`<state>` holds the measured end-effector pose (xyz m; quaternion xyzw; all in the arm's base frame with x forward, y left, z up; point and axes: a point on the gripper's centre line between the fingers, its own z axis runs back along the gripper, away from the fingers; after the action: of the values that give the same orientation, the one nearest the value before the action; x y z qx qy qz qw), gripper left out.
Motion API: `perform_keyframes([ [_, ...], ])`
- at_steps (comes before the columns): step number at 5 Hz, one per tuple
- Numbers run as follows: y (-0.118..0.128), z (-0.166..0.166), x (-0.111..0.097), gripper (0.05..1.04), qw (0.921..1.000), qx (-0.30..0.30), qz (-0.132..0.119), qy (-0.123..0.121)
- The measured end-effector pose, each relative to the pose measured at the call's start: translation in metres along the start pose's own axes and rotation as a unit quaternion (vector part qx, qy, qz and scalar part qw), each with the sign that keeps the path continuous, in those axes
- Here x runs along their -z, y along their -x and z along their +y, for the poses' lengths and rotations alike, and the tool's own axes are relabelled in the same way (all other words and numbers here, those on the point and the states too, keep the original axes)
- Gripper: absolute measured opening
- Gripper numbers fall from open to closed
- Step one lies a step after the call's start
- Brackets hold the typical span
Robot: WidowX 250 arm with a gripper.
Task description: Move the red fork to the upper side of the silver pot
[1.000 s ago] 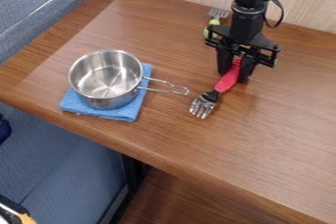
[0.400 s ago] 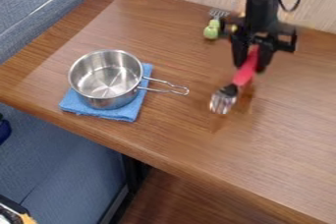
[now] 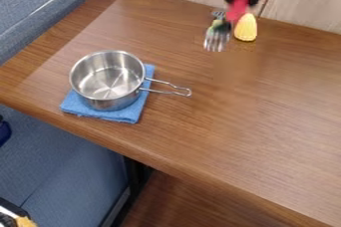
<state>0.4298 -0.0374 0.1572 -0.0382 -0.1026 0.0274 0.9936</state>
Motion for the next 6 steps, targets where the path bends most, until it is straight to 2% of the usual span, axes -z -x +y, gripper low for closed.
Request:
perform_keyframes([
  [1,-0.022,0.040,-0.007,0.408,0.9994,-0.026,-0.003,-0.023],
  [2,-0.039,0.073,0.009,0.408,0.9978,-0.053,0.005,-0.040],
  [3,-0.045,0.094,0.030,0.408,0.9958,-0.068,0.022,-0.058],
  [4,-0.047,0.102,0.053,0.408,0.9957,-0.063,0.030,-0.061],
  [5,-0.047,0.107,0.065,0.408,0.9960,-0.057,0.031,-0.062],
  [6,-0.036,0.112,0.089,0.408,0.9950,-0.050,0.051,-0.070],
])
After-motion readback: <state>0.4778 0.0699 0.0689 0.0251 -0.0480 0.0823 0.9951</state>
